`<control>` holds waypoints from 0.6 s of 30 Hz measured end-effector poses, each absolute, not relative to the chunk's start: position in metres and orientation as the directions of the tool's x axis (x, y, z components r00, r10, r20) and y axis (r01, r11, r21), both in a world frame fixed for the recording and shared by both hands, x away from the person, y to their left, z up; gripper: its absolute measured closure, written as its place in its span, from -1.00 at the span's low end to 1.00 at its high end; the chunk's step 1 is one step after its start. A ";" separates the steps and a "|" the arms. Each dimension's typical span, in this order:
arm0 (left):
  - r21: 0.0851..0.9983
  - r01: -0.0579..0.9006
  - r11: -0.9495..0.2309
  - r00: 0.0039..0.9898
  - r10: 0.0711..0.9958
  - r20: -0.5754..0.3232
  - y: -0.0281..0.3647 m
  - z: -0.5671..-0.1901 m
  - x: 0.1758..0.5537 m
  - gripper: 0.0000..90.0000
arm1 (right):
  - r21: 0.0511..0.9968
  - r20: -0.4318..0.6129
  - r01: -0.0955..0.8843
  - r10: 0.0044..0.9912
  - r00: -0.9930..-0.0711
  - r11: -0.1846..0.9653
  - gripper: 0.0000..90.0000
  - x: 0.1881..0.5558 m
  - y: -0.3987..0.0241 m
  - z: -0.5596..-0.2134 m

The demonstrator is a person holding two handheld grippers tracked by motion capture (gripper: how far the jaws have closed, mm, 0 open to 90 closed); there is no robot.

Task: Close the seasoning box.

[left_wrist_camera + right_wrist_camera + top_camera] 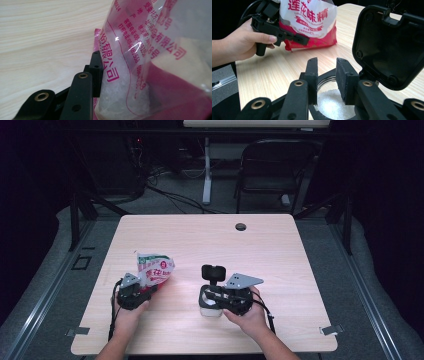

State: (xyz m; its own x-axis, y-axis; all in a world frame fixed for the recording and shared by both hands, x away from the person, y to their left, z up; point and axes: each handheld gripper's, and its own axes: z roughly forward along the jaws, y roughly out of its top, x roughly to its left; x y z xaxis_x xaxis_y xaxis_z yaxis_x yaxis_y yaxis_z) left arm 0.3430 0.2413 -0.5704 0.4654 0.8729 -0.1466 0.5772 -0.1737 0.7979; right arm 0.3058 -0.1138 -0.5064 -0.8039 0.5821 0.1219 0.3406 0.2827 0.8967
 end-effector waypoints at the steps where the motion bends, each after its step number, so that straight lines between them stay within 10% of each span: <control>1: 0.796 0.581 -0.167 0.452 0.880 -0.145 0.244 -0.570 0.343 0.58 | 0.897 0.122 0.341 0.582 -0.804 0.282 0.59 0.306 -0.114 -0.506; 18: 0.796 0.596 -0.106 0.257 0.964 -0.064 0.285 -0.565 0.344 0.58 | 0.896 0.129 0.346 0.583 -0.802 0.278 0.56 0.306 -0.113 -0.508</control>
State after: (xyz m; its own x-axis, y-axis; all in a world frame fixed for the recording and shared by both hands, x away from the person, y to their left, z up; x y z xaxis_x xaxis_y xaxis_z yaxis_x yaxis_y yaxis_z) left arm 0.3438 0.2847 -0.5647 0.2574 0.9642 -0.0644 0.5963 -0.1060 0.7957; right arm 0.3062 -0.1133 -0.5076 -0.8019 0.5834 0.1291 0.3462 0.2776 0.8961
